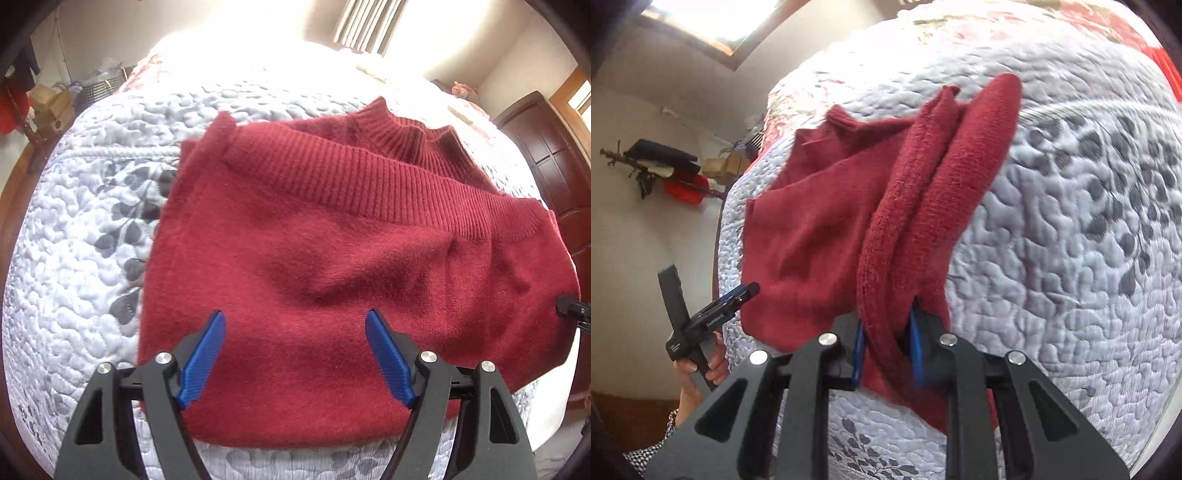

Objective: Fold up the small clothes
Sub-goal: 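Grasp the sweater side with the right tool and fold it across the body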

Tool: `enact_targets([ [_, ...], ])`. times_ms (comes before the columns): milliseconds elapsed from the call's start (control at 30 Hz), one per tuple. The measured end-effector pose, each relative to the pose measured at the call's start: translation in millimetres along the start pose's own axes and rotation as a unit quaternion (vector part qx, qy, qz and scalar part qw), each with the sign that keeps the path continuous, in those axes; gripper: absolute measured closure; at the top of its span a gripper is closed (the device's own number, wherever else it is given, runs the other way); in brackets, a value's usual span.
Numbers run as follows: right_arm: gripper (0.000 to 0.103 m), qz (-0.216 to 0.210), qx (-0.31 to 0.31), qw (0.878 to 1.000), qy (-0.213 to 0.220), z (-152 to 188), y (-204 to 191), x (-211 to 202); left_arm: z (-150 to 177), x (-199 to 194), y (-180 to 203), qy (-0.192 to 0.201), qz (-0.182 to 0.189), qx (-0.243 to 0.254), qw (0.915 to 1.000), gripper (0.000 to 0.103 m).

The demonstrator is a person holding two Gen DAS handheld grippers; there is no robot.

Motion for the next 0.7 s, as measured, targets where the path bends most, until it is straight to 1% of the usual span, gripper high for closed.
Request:
enact_targets([
  [67,0.084,0.002,-0.027,1.0,-0.008,-6.7,-29.2,6.4,6.0,-8.7,-9.8,0.005,-0.003,0.0,1.0,0.025],
  [200,0.084,0.027,-0.09,0.995,-0.028,-10.2,-86.4,38.8,9.9,-21.3,-28.3,0.007,0.006,-0.009,0.9999,0.025],
  [333,0.085,0.036,-0.119,0.991,-0.055,-8.3,-119.1,77.9,11.3,-24.7,-33.8,0.007,0.007,-0.016,0.9998,0.025],
  [433,0.085,0.063,-0.14,0.985,-0.074,-1.2,-127.4,110.2,12.4,-22.9,-38.4,0.003,0.013,-0.022,0.9997,0.025],
  [567,0.084,0.087,-0.15,0.98,-0.094,8.5,-122.5,139.7,10.4,-11.5,-34.8,-0.008,0.022,-0.033,0.9992,0.025],
  [633,0.079,0.083,-0.155,0.98,-0.096,12.2,-121.3,142.0,9.0,-9.2,-29.7,-0.011,0.029,-0.033,0.999,0.025],
  [700,0.065,0.059,-0.149,0.982,-0.097,13.2,-121.3,137.9,6.1,-7.0,-22.8,-0.014,0.039,-0.035,0.9985,0.025],
])
Point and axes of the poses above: each gripper's, at about its wrist camera, not at the fingertips, and x roughly the way its jaws point, y to its right, z to its underside, the point moved 5 cm from there along x, roughly the way its jaws point, and after that the axes turned 2 degrees about -x, right-handed, at the moved point
